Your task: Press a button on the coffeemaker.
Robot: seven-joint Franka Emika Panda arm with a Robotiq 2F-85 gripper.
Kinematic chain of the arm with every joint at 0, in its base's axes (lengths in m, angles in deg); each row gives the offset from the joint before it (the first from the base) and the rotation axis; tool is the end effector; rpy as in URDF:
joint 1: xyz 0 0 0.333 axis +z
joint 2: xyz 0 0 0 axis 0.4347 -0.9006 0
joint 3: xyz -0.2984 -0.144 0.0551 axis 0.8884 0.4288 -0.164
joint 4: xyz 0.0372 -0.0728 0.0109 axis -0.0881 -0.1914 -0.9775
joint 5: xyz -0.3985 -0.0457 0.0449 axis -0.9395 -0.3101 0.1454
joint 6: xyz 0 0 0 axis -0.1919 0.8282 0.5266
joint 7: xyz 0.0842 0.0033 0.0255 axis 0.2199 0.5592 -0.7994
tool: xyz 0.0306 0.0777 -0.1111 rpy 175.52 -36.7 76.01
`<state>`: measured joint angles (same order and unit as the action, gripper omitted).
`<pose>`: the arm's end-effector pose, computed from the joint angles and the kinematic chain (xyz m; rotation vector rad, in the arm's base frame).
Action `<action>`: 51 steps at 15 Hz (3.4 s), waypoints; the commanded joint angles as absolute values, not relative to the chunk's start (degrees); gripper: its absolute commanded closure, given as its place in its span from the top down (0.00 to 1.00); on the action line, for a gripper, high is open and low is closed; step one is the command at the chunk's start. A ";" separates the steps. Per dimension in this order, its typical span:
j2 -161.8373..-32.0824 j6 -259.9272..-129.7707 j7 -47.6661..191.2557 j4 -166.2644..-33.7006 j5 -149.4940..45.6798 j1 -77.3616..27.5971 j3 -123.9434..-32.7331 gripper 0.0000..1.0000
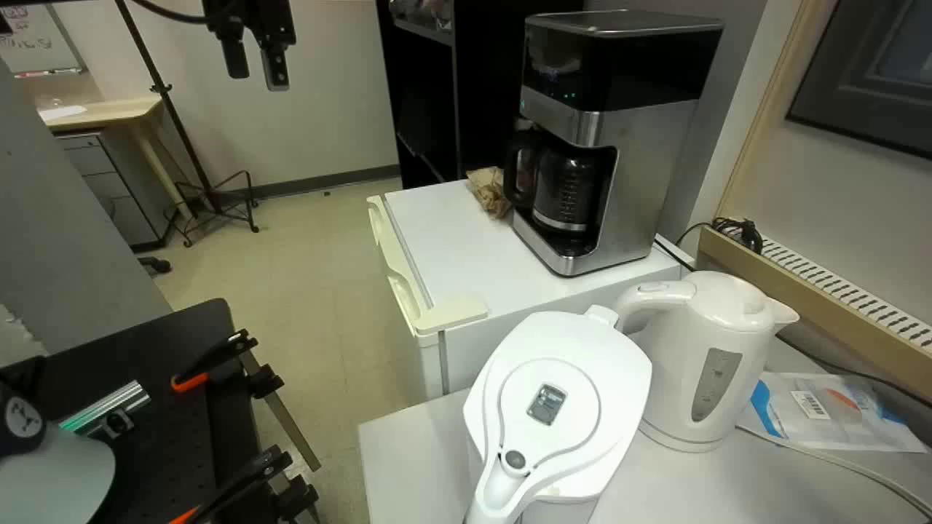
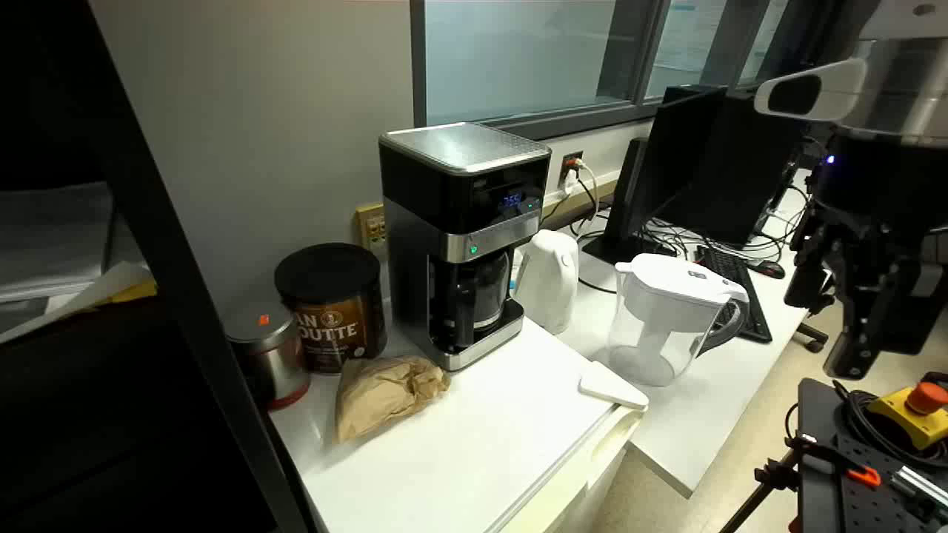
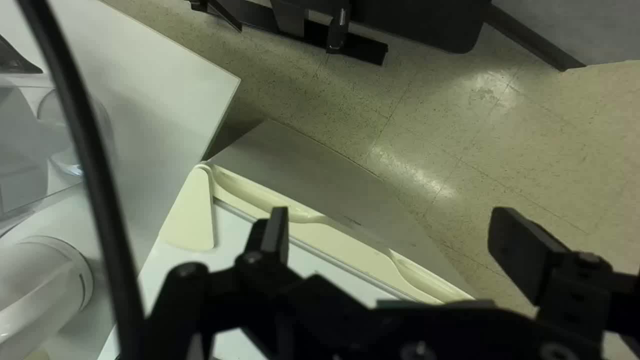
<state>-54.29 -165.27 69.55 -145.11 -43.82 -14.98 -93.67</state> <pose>0.3629 0.1613 0.4518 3.0780 0.4526 -0.1775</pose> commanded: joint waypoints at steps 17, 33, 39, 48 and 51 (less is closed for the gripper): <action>-59.79 -178.27 61.54 -144.90 -68.17 -17.54 -93.26 0.73; -71.86 -203.64 77.11 -143.38 -100.35 -23.87 -91.81 0.00; -76.25 -207.56 84.76 -139.87 -109.10 -23.88 -90.10 0.00; -84.28 -210.00 93.95 -132.58 -117.89 -24.78 -89.29 0.00; -86.71 -210.23 96.54 -130.23 -120.14 -24.94 -89.14 0.00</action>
<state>-83.39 -208.69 93.47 -133.72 -117.13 -24.73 -89.55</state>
